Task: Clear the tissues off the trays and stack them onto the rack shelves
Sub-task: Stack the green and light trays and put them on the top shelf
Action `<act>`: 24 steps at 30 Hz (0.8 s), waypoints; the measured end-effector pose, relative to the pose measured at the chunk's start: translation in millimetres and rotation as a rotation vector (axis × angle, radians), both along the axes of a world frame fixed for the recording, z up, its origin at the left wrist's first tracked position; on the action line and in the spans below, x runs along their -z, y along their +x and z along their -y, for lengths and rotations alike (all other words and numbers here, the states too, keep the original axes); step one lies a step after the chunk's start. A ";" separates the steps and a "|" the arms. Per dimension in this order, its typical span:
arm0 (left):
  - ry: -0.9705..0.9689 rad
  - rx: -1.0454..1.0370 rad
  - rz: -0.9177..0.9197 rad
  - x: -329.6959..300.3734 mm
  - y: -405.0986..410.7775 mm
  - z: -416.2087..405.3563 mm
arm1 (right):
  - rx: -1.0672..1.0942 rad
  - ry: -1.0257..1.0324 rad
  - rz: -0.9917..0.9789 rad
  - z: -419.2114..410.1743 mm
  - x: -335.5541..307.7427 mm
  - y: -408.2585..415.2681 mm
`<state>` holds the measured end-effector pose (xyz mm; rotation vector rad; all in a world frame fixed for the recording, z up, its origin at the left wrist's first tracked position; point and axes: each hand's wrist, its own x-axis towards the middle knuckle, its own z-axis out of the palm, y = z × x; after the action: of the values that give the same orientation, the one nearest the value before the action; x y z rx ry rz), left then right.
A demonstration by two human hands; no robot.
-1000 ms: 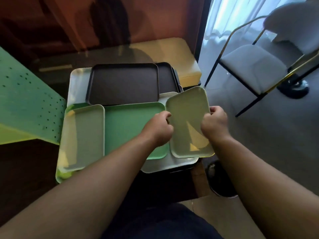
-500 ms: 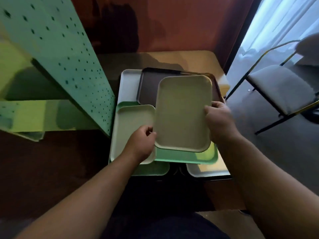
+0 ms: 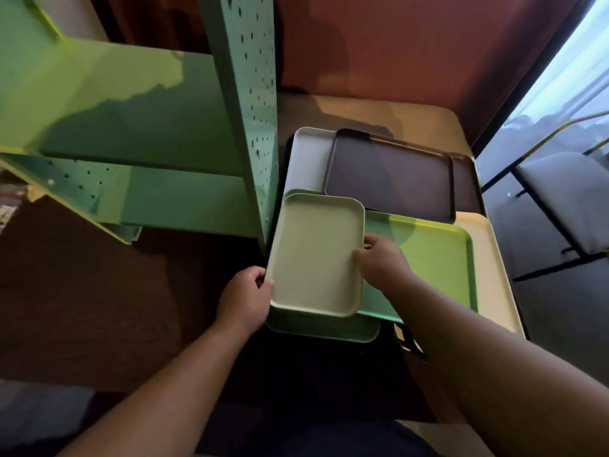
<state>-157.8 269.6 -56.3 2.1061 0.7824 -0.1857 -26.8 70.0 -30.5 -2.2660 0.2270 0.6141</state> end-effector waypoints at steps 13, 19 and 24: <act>0.047 0.060 -0.049 12.1 1.0 -6.3 | -0.036 -0.146 -0.115 -5.8 11.2 -12.1; 0.060 0.003 0.043 1.4 9.8 3.6 | -0.031 0.060 -0.065 21.6 -2.2 -14.6; -0.332 -0.054 0.061 -16.4 29.0 31.6 | -0.021 0.233 -0.155 63.1 -18.5 -9.7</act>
<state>-128.8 238.1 -39.8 1.7683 0.7174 -0.2064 -36.5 6.9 -12.0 -2.0012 0.1962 0.7871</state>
